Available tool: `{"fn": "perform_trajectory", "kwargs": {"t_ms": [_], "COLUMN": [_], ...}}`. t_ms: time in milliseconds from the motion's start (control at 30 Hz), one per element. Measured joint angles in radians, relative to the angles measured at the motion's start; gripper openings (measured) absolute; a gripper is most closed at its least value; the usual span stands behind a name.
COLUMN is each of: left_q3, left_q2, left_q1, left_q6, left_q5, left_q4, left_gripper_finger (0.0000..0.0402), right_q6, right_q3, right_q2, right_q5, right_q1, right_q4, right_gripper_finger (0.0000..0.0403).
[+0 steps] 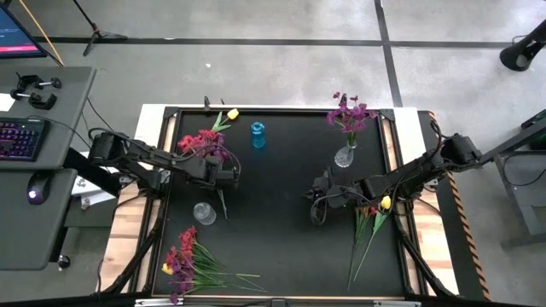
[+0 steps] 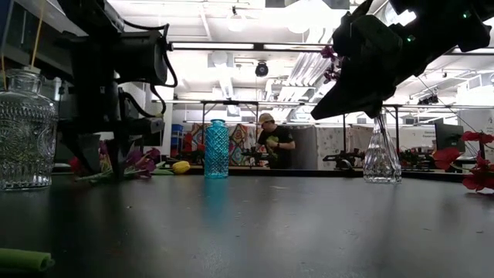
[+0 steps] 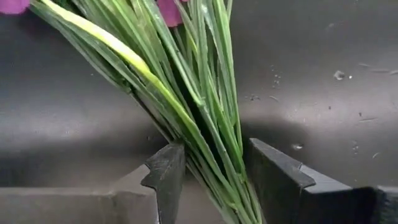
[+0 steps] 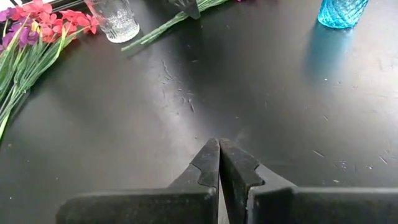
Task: Sort flowers into vase by color
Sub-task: Put the top violet flowers into the right transparent vase
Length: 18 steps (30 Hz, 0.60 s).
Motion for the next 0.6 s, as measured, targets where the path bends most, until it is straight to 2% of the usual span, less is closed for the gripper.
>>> {"fn": "perform_trajectory", "kwargs": {"t_ms": [167,433,600], "left_q3": [0.001,-0.003,-0.003], "left_q2": [0.008,-0.075,-0.189], "left_q1": [0.0,-0.047,-0.092], "left_q6": [0.083,0.216,0.292], "left_q5": [0.006,-0.011,-0.027], "left_q4": [0.005,0.028,0.029], "left_gripper_finger": [0.0142,0.0013,0.0011], "right_q6": [0.0,0.02,0.036], "right_q3": [0.0,0.0,0.0], "right_q2": [0.0,0.0,0.0], "right_q5": [0.001,0.003,0.003], "right_q1": [0.0,0.0,0.0], "right_q4": [0.0,0.0,0.017], "right_gripper_finger": [0.0,0.0,0.0]}}
